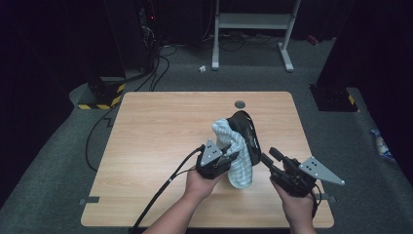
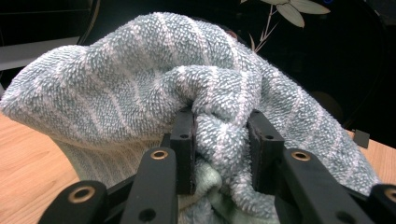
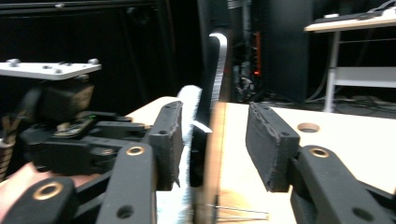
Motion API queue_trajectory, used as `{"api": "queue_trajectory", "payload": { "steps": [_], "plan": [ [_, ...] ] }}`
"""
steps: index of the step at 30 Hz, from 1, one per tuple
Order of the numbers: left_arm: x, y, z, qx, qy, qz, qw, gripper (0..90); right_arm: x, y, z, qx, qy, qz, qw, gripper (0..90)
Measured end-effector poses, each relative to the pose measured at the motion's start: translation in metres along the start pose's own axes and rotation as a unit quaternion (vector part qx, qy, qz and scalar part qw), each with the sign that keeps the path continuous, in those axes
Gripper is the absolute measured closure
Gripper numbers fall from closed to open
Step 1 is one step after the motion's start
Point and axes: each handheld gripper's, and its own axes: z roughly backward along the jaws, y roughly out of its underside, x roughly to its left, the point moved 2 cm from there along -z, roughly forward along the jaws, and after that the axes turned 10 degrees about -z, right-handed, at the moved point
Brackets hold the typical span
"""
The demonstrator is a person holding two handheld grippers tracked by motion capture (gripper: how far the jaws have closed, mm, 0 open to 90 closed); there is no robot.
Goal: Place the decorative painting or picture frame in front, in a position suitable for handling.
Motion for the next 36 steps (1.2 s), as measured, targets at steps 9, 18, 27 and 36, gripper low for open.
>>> {"api": "queue_trajectory", "payload": {
  "steps": [9,18,27,36],
  "plan": [
    [0.0,-0.003,0.0,-0.005,0.002,0.003,1.0,68.2,-0.012,0.008,-0.019,0.027,0.058,0.03,0.9975,89.0],
    [-0.007,-0.013,0.004,-0.018,0.009,-0.005,0.9998,68.2,-0.004,0.016,-0.034,0.047,0.05,0.048,0.9965,89.1],
    [-0.011,-0.03,0.005,-0.031,0.012,-0.015,0.9994,68.1,-0.002,0.019,-0.035,0.051,0.046,0.049,0.9964,89.0],
    [-0.011,-0.028,0.003,-0.027,0.01,-0.024,0.9993,68.1,-0.002,0.019,-0.032,0.047,0.042,0.046,0.997,89.0]
  ]
}}
